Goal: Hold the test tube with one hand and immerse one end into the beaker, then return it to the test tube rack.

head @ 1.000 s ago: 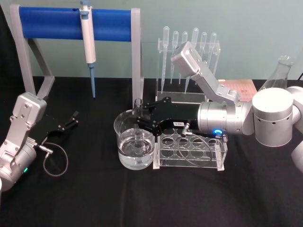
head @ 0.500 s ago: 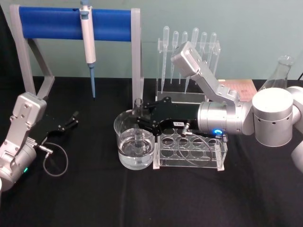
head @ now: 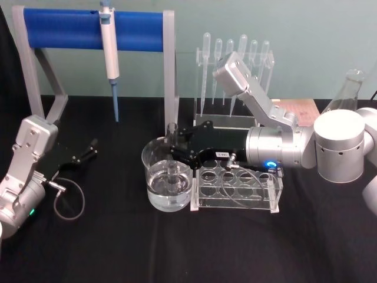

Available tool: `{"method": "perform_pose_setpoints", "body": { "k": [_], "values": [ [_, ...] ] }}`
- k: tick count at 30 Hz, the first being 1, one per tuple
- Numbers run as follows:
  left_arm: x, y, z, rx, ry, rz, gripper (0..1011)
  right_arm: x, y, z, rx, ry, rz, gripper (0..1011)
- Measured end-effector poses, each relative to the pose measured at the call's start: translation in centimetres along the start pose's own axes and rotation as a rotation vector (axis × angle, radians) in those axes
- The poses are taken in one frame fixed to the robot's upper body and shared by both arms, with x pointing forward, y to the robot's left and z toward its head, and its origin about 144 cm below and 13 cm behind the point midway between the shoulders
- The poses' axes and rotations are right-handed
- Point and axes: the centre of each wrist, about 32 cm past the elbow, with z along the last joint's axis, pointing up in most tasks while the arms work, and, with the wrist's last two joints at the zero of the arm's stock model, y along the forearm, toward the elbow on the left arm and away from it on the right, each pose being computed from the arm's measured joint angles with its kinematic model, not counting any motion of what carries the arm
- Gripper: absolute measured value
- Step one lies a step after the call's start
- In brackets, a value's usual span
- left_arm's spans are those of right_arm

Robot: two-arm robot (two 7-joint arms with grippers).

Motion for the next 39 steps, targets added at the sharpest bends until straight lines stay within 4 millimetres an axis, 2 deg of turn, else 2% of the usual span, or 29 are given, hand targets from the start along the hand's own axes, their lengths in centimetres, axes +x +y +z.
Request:
{"method": "perform_pose_setpoints", "body": {
  "k": [39],
  "values": [
    [0.00,0.00,0.00,0.000,0.000,0.000,1000,0.00,0.00,0.00,0.000,0.000,0.000,224]
  ]
}}
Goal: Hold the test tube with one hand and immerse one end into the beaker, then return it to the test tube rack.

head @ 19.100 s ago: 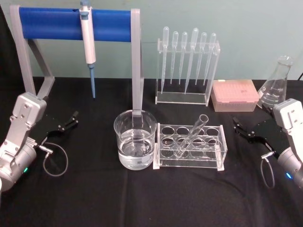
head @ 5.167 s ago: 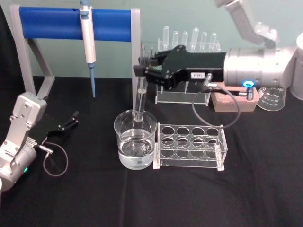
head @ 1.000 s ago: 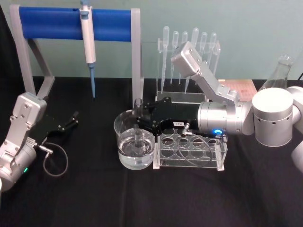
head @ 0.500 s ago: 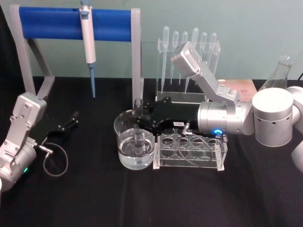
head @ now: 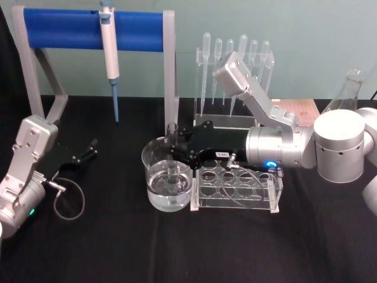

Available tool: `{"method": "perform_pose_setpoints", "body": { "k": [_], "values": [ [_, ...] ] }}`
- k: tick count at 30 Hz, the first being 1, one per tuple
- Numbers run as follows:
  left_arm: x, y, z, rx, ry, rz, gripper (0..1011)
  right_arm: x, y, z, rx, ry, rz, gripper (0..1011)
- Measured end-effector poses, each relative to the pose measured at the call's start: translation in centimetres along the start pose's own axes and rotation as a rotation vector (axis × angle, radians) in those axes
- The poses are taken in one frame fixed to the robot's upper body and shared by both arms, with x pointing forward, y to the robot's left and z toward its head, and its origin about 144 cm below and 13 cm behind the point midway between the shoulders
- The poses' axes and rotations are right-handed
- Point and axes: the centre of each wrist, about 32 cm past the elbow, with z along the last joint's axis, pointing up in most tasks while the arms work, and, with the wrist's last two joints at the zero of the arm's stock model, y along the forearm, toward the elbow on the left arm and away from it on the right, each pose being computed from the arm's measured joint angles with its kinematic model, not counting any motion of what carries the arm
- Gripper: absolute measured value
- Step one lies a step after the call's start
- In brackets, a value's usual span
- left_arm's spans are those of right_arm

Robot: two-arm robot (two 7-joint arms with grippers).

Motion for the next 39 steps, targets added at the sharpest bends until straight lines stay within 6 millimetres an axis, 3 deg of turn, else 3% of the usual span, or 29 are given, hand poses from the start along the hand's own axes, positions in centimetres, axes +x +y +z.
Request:
{"method": "perform_pose_setpoints", "body": {
  "k": [39],
  "values": [
    [0.00,0.00,0.00,0.000,0.000,0.000,1000,0.00,0.00,0.00,0.000,0.000,0.000,224]
  ]
}}
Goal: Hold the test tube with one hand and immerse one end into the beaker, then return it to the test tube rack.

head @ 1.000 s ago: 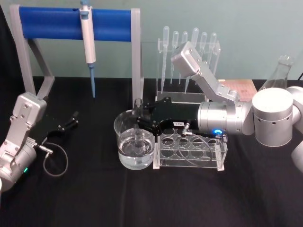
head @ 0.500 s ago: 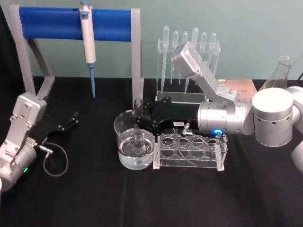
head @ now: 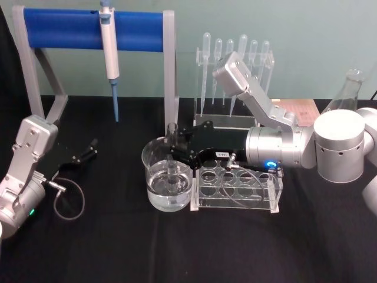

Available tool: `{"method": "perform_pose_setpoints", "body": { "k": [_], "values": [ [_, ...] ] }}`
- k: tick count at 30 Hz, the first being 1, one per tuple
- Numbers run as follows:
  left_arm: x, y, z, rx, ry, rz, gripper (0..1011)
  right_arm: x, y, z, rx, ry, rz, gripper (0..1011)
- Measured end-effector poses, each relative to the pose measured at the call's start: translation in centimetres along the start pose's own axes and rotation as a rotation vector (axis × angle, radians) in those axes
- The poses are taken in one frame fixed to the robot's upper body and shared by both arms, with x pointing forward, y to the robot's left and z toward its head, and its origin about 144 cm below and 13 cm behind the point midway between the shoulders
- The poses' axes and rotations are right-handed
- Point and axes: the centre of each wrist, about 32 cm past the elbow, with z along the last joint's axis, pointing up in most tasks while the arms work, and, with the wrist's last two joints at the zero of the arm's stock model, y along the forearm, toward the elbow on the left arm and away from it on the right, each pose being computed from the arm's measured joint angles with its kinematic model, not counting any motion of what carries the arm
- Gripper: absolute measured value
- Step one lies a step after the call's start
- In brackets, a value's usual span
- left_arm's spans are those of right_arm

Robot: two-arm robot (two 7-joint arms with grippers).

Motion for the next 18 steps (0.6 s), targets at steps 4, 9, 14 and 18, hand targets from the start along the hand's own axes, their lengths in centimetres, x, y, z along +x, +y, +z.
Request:
{"method": "perform_pose_setpoints", "body": {
  "k": [4,9,14,18],
  "values": [
    [0.00,0.00,0.00,0.000,0.000,0.000,1000,0.00,0.00,0.00,0.000,0.000,0.000,224],
    [0.00,0.00,0.00,0.000,0.000,0.000,1000,0.00,0.00,0.00,0.000,0.000,0.000,224],
    [0.00,0.00,0.00,0.000,0.000,0.000,1000,0.00,0.00,0.00,0.000,0.000,0.000,224],
    [0.00,0.00,0.00,0.000,0.000,0.000,1000,0.00,0.00,0.00,0.000,0.000,0.000,224]
  ]
}}
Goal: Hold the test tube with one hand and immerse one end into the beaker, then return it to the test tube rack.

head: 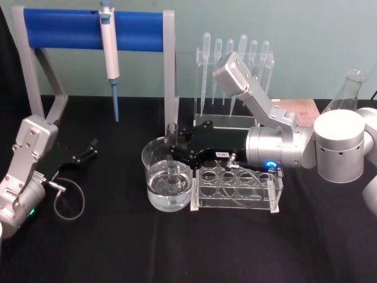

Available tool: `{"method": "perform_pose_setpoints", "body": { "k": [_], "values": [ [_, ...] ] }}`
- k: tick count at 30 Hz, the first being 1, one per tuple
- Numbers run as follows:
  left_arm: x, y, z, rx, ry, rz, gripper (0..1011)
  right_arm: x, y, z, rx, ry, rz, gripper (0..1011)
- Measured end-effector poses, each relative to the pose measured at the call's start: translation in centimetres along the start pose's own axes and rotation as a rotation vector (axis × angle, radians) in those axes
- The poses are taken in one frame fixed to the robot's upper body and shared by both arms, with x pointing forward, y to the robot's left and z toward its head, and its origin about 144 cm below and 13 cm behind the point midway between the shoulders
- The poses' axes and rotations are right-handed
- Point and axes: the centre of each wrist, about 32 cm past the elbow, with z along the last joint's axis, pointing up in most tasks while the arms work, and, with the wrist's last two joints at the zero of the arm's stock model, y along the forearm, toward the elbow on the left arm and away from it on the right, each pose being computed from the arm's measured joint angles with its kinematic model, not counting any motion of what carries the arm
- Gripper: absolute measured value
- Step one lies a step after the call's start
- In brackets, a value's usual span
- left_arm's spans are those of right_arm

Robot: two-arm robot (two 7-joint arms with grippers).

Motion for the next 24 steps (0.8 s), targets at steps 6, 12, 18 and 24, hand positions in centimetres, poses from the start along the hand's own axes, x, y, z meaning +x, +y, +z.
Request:
{"method": "perform_pose_setpoints", "body": {
  "k": [6,12,18,24],
  "values": [
    [0.00,0.00,0.00,0.000,0.000,0.000,1000,0.00,0.00,0.00,0.000,0.000,0.000,225],
    [0.00,0.00,0.00,0.000,0.000,0.000,1000,0.00,0.00,0.00,0.000,0.000,0.000,224],
    [0.00,0.00,0.00,0.000,0.000,0.000,1000,0.00,0.00,0.00,0.000,0.000,0.000,224],
    [0.00,0.00,0.00,0.000,0.000,0.000,1000,0.00,0.00,0.00,0.000,0.000,0.000,224]
  ]
}}
